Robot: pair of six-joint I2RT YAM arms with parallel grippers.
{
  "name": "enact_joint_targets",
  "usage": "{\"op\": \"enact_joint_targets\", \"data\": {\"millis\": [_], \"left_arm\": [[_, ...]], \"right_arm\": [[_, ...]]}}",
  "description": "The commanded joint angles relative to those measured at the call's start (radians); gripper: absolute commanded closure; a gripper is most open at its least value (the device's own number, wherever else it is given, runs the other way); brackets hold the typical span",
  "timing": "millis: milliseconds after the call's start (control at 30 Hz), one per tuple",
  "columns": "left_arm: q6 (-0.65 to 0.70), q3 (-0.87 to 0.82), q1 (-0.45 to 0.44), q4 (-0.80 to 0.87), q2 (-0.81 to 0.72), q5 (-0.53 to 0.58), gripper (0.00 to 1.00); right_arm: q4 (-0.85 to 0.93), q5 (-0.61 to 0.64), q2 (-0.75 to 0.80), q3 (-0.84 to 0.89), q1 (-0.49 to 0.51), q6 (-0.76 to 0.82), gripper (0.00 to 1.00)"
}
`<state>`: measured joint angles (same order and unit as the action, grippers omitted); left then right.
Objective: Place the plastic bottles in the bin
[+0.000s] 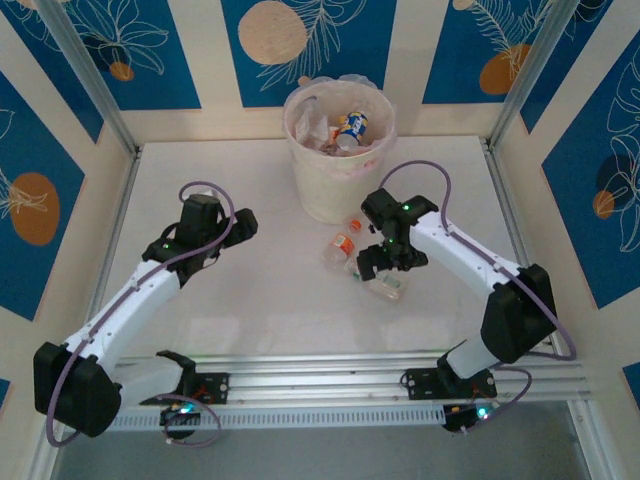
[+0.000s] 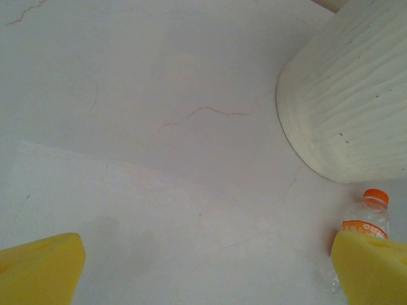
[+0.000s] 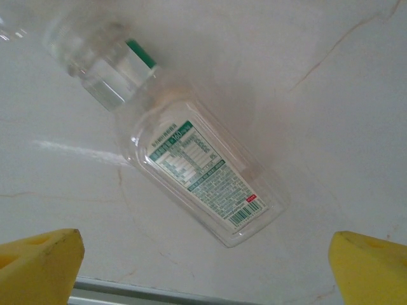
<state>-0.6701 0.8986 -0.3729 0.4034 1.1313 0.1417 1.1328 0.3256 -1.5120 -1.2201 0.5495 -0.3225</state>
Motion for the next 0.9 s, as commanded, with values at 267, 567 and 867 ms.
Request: {"op": "enact_joint_targets", "data": {"millis": [267, 567, 867], "left_arm": [[0.014, 0.002, 0.011, -0.008, 0.002, -0.013, 0.00], [0.015, 0.000, 0.012, -0.007, 0.000, -0.011, 0.00], [0.014, 0.003, 0.012, -0.010, 0.005, -0.011, 0.00]], "right_arm": [[-0.030, -0.032, -0.117, 0.028, -0.010, 0.021, 0.01], [-0.068, -0.035, -0.231, 0.022, -0.021, 0.016, 0.01], [-0.104, -0.036, -0.274, 0.043, -0.088, -0.049, 0.01]]}}
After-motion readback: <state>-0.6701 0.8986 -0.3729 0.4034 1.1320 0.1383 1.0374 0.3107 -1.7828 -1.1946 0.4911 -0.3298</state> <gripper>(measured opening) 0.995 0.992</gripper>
